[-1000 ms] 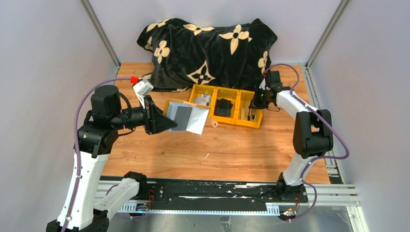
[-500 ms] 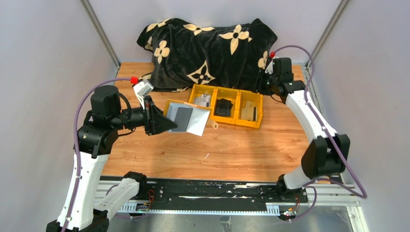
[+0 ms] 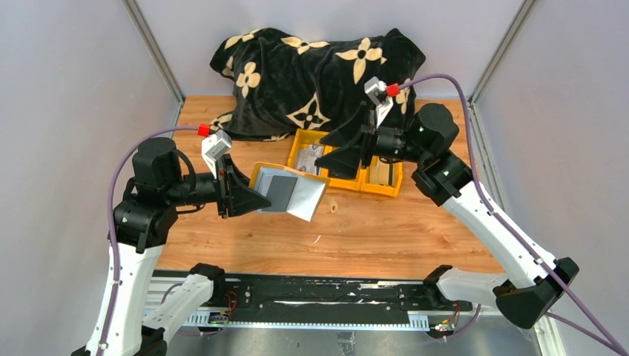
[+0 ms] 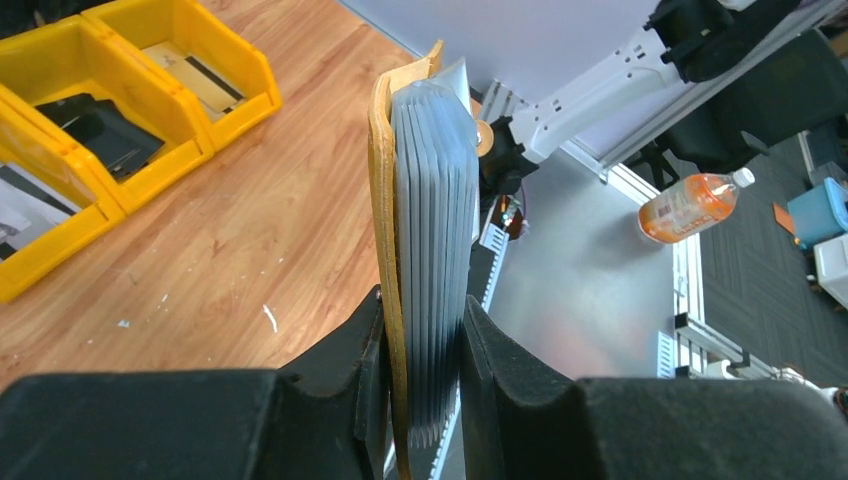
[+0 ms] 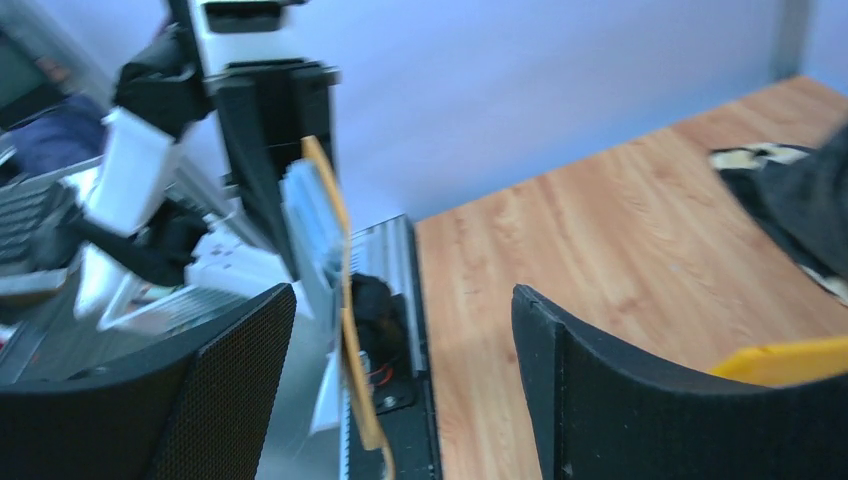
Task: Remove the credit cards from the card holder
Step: Place the credit card in the storage box, then remove the credit card from the card holder.
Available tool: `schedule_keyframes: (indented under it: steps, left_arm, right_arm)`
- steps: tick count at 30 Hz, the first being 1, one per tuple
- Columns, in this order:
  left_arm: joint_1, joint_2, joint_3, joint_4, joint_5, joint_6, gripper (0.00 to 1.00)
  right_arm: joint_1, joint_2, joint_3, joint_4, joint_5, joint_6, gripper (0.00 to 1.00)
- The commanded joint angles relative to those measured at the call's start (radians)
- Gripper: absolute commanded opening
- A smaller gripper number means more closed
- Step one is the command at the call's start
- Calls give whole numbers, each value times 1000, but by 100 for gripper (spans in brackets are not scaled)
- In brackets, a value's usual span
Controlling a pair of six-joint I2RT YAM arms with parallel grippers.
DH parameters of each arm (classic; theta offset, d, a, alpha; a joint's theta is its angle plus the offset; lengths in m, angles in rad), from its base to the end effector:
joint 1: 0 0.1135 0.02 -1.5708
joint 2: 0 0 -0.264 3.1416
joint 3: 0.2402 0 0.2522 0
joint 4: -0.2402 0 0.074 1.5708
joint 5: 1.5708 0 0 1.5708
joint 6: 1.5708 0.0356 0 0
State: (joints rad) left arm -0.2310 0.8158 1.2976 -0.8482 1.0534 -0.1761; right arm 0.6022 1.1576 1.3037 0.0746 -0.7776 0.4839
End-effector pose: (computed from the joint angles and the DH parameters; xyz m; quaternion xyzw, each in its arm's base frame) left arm 0.1038 -0.0562 0.4396 0.3042 0.7043 -0.5047 0.3958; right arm 0.1874 0.1591 0.4721 -0.3296 0.5598 0.5761 0.4961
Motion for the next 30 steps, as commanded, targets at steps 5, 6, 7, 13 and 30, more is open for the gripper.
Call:
schedule_keyframes:
  steps: [5,6,7,13,30]
  left_arm:
    - [-1,-23,0,24,64,3,0]
    - [-1,-23,2,24,65,2,0]
    - [-1,-23,3,24,65,1,0]
    - [-1,-24,8,24,64,4,0]
    - [-1,-39,-11,23,52,32,31]
  right_arm:
    - [185,29,29,19,-131,-56,84]
    - [199,37,36,-18,-125,-83,84]
    - [214,42,44,-58,-120,-110,84]
    - [235,58,35,-126,-91,-136,71]
    - [232,96,25,-105,28,-9,0]
